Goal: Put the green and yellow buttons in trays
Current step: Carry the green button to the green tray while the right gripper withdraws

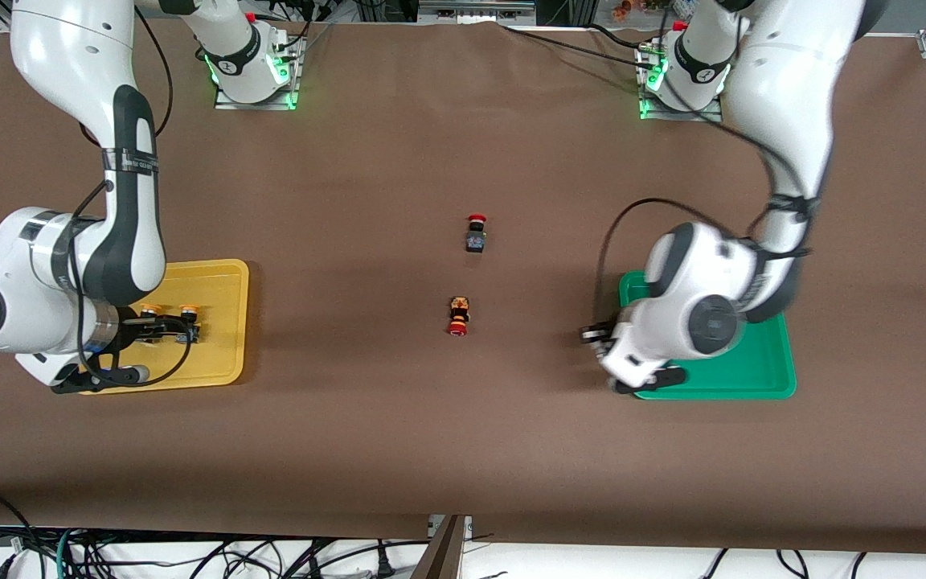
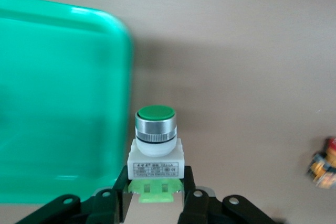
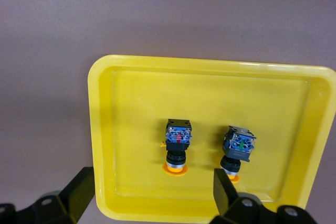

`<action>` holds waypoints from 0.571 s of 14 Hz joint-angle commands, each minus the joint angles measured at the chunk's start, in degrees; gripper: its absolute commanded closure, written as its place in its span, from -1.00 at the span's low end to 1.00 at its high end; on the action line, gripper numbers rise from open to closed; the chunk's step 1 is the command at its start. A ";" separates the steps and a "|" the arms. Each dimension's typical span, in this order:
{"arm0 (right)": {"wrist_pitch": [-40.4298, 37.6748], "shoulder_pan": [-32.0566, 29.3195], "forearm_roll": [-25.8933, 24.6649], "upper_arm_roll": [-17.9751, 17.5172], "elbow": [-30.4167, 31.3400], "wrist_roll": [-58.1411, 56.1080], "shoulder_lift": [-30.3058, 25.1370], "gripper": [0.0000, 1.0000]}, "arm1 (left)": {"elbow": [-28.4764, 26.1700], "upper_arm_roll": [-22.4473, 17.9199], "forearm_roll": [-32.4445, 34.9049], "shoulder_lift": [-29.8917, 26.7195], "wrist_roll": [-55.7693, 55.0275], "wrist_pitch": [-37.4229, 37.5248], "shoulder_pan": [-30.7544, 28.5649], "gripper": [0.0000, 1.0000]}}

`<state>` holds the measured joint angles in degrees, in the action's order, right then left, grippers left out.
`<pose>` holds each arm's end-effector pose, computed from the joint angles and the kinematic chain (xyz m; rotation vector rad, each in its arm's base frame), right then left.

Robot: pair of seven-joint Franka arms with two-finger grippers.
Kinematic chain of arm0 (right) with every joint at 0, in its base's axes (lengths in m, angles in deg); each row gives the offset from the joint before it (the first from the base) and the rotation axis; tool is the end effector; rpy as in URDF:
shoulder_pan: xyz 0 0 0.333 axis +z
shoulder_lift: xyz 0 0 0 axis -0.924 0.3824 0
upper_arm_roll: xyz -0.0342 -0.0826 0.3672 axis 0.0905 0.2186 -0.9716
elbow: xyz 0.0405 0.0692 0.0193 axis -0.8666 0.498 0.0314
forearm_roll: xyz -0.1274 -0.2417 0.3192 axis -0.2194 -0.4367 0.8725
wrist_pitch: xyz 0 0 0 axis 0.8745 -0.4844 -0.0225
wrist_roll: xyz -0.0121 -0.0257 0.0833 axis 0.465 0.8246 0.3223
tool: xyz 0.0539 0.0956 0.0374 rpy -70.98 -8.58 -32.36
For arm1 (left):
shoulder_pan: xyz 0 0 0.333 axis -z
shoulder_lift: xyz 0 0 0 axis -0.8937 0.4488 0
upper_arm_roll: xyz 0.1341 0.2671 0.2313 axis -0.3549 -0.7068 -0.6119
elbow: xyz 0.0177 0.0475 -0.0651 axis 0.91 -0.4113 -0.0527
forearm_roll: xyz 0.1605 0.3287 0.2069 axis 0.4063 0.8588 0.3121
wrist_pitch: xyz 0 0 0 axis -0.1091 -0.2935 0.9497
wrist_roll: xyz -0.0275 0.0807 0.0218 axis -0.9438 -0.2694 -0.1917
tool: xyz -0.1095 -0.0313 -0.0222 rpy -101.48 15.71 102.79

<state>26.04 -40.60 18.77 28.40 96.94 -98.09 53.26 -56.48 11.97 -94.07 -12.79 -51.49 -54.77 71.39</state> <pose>0.7579 0.0133 0.3629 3.0942 0.2067 -0.2252 0.7444 -0.1995 0.3411 2.9998 0.2037 -0.4117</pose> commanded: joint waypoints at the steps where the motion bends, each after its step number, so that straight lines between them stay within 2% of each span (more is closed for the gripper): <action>1: -1.73 -1.86 0.15 -2.43 -1.06 2.06 -3.09 -1.00 | -3.82 0.64 5.34 -3.36 7.06 6.26 -4.53 1.00; 2: -3.12 -4.30 -2.03 -5.57 -0.97 4.35 -5.02 -1.00 | -6.79 0.56 5.88 -4.49 6.98 7.07 -4.53 1.00; 5: -5.32 -15.81 -16.34 -22.78 0.69 9.79 -13.89 -1.00 | -9.37 0.47 8.43 -4.25 6.98 4.88 -4.88 1.00; 8: -11.46 -20.83 -18.22 -30.45 3.59 17.36 -22.41 -1.00 | -9.45 0.47 8.96 -0.83 7.33 2.07 -5.41 1.00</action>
<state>17.54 -57.97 2.22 3.28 96.07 -84.60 38.20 -65.19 12.36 -86.82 -14.91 -44.94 -50.87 66.20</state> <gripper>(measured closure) 0.000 0.590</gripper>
